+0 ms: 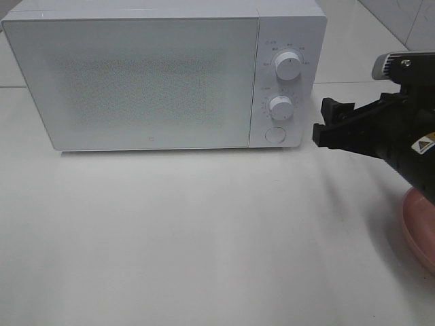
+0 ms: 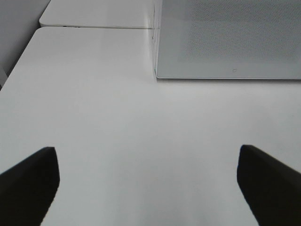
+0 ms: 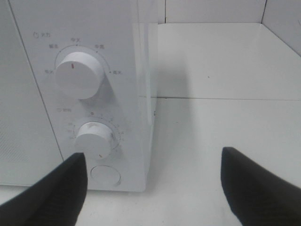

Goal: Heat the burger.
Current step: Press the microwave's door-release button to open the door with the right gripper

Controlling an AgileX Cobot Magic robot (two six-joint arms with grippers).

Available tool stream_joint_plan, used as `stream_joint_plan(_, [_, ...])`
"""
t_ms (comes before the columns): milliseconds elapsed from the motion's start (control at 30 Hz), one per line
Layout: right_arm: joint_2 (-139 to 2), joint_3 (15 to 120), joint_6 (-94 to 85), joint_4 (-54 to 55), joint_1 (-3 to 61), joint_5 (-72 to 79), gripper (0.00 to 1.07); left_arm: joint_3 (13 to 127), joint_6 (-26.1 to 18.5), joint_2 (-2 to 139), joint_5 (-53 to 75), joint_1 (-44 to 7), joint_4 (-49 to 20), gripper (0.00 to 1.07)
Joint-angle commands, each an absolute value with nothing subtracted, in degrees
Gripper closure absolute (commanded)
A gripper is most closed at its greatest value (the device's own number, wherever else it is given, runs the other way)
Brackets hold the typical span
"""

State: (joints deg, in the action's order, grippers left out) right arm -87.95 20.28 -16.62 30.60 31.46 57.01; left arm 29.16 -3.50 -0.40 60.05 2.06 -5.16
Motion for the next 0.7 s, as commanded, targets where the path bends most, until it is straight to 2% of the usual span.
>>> stream_joint_plan(33, [-89.2, 20.2, -17.9, 32.9, 34.0, 58.6, 0.34, 28.9, -3.1, -1.5, 59.5, 1.9, -5.3, 0.09])
stream_joint_plan(333, [-94.1, 20.2, -17.8, 39.4, 43.0, 62.7, 0.34, 28.9, -3.1, -1.5, 59.5, 1.9, -5.3, 0.09])
stream_joint_plan(700, [-94.9, 20.2, -12.3, 39.6, 44.1, 62.7, 0.34, 28.9, -3.1, -1.5, 59.5, 1.9, -5.3, 0.09])
